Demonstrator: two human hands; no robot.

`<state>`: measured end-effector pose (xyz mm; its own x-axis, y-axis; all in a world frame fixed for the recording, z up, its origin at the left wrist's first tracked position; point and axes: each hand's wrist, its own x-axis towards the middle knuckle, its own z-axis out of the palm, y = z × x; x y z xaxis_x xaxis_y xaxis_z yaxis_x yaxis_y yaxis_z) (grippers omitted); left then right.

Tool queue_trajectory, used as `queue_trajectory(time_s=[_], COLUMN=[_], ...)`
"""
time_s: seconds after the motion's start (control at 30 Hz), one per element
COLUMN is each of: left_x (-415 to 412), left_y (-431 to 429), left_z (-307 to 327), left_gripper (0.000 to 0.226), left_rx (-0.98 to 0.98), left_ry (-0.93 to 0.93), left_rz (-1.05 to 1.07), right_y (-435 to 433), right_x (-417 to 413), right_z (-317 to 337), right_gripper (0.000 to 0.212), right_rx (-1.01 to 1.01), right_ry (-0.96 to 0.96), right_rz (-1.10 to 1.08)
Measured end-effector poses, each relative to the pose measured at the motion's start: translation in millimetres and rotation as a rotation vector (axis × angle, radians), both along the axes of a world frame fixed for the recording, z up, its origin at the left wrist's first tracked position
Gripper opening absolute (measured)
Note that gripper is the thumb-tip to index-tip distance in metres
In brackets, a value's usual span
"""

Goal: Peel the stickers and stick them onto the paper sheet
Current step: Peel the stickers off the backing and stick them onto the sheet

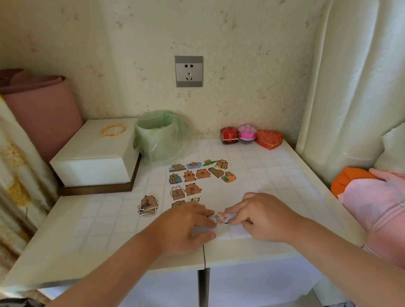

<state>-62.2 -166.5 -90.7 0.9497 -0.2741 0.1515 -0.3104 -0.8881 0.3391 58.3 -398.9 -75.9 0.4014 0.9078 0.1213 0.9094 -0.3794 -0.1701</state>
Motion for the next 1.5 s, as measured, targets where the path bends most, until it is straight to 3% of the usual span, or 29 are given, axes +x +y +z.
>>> queue_trajectory(time_s=[0.17,0.33,0.47,0.7,0.87,1.03,1.17,1.33,1.5], left_x=[-0.6,-0.9,0.5,4.7,11.2,3.0,-7.3,-17.6,-18.4], left_y=[-1.0,-3.5,-1.3,3.2,33.4,77.7,104.1,114.5,116.4], left_z=[0.7,-5.0,-2.6,8.2,29.9,38.0,35.9,29.1,18.4], left_gripper=[0.04,0.044,0.047,0.027,0.026,0.028,0.028,0.032,0.051], left_rx=[0.031,0.069,0.006,-0.162,-0.337,-0.088,0.002,0.082,0.167], left_ry=[-0.009,-0.072,-0.05,0.003,-0.09,-0.008,0.054,0.108,0.228], left_rz=[0.008,-0.006,0.025,0.057,0.299,0.499,0.594,0.607,0.582], right_y=[2.7,8.6,8.1,26.5,60.0,96.1,127.5,160.2,186.0], right_x=[-7.2,-4.9,-0.8,-4.1,-9.0,-11.4,-14.1,-19.5,-26.8], right_z=[3.5,3.5,8.1,12.3,21.7,33.5,36.5,27.1,16.3], right_gripper=[0.04,0.038,0.036,0.023,0.02,0.02,0.024,0.024,0.035], right_rx=[-0.005,0.001,-0.027,-0.031,0.046,0.146,0.139,0.039,-0.021], right_ry=[0.032,0.04,0.051,0.091,0.187,0.298,0.362,0.373,0.328], right_rz=[-0.009,-0.034,-0.076,-0.111,-0.151,-0.172,-0.144,-0.121,-0.128])
